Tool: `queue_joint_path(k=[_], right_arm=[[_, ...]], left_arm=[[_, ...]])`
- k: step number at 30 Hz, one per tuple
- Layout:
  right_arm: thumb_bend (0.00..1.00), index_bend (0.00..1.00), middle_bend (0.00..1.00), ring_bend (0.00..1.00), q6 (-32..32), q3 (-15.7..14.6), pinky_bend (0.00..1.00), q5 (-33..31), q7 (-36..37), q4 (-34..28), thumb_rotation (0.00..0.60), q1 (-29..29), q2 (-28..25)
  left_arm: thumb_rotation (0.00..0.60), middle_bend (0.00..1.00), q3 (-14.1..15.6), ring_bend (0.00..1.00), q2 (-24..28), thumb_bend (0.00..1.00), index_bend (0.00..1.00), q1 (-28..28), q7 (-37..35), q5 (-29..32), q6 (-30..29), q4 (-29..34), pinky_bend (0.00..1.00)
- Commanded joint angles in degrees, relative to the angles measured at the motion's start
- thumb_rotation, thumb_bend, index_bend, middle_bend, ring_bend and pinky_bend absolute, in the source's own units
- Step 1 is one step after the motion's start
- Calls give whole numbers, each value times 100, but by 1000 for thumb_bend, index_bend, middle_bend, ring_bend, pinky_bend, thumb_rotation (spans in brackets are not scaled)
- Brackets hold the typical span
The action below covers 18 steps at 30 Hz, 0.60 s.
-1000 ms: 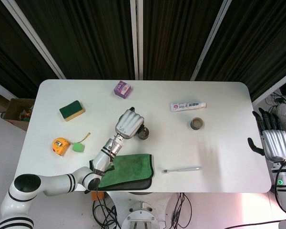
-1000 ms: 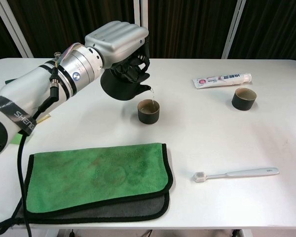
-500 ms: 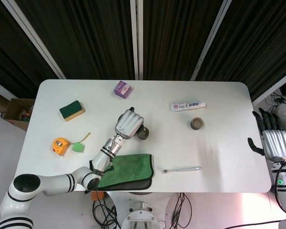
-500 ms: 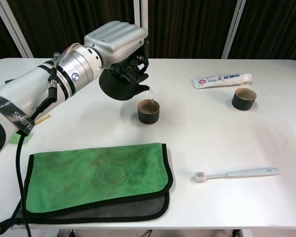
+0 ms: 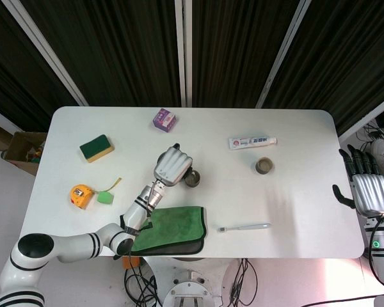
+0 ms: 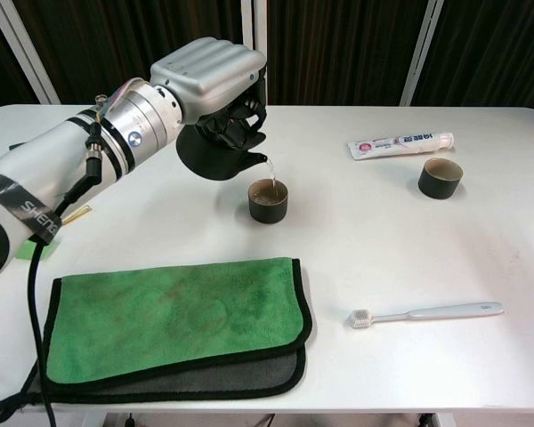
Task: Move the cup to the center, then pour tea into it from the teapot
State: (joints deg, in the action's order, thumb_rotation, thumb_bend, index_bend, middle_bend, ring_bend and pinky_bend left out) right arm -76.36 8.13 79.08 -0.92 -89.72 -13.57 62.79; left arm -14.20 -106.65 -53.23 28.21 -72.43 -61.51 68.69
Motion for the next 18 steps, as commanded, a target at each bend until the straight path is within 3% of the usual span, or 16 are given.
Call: queue_joint_path(k=[1,18], right_arm=[[329,0,0,0,-4,0,0,4,-1,-6,600,1,-4],[329,0,0,0,38,-1,0,-25,-19,-45,600,-7,-34]], left_arm=[[600,1000,0,1000,5,344,1000,6,18,3,-5,5,460],[600,1000,15,1000,-9,344,1000,18,119,11,6,-33,462]])
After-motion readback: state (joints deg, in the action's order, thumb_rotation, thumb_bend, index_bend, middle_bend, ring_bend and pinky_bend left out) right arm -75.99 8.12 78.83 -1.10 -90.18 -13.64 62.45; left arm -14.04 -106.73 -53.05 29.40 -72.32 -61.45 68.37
